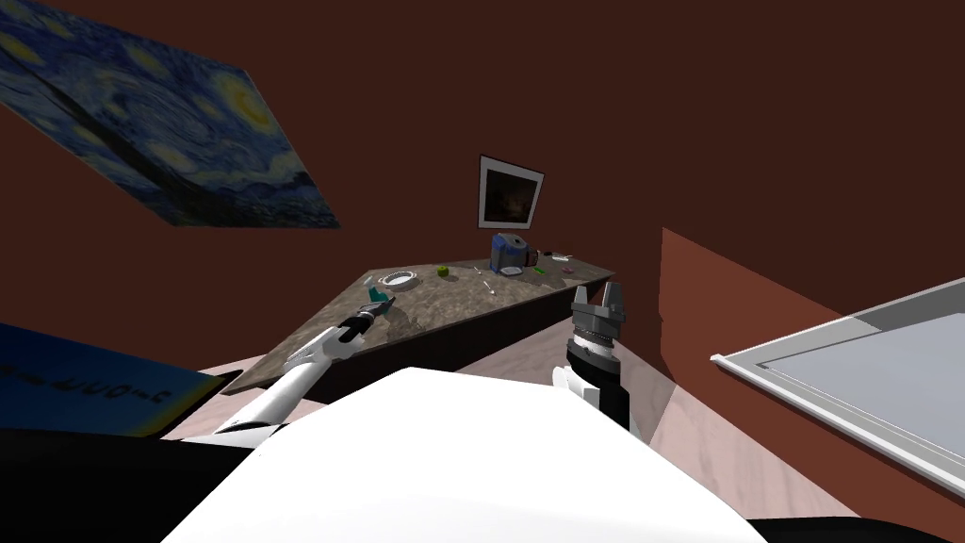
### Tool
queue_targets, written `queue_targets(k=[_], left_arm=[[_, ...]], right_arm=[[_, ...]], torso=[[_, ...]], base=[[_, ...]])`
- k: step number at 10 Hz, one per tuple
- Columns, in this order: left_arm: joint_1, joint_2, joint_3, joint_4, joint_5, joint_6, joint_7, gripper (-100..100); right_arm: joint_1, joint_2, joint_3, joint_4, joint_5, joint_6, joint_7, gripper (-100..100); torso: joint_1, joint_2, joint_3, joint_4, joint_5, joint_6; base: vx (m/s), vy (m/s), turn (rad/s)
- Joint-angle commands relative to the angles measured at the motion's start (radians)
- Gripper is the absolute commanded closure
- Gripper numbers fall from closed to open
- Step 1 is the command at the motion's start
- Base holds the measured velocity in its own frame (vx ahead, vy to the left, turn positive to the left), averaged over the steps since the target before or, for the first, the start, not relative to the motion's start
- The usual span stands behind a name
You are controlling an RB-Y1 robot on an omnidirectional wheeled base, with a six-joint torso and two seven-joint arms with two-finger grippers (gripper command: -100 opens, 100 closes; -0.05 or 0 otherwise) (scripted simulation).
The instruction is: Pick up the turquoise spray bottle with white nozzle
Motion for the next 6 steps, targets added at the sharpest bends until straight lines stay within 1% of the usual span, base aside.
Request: queue_targets(k=[1,2,3,4,5,6], left_arm=[[-0.034,0.017,-0.011,0.050,0.014,-0.022,-0.006,-100],[-0.034,0.017,-0.011,0.083,0.014,-0.022,-0.006,-100],[-0.082,0.043,-0.029,0.119,0.037,-0.068,-0.025,-100],[-0.101,0.043,-0.029,0.166,0.037,-0.068,-0.025,-100],[-0.101,0.043,-0.029,0.191,0.037,-0.068,-0.025,-100],[-0.101,0.043,-0.029,0.191,0.037,-0.068,-0.025,-100]], right_arm=[[0.000,0.000,0.000,0.000,0.000,0.000,0.000,0],[0.000,0.000,0.000,0.000,0.000,0.000,0.000,0],[0.000,0.000,0.000,0.000,0.000,0.000,0.000,0],[0.000,0.000,0.000,0.000,0.000,0.000,0.000,0],[0.000,0.000,0.000,0.000,0.000,0.000,0.000,0],[0.000,0.000,0.000,0.000,0.000,0.000,0.000,0]], torso=[[0.000,0.000,0.000,0.000,0.000,0.000],[0.000,0.000,0.000,0.000,0.000,0.000],[0.000,0.000,0.000,0.000,0.000,0.000],[0.000,0.000,0.000,0.000,0.000,0.000],[-0.001,0.000,0.000,0.000,0.000,0.000],[0.000,0.000,0.000,0.000,0.000,0.000]], base=[[-0.026,-0.040,0.017],[-0.008,-0.021,-0.001],[-0.024,-0.037,0.034],[-0.021,-0.045,0.013],[-0.006,-0.023,-0.002],[0.000,0.000,0.000]])
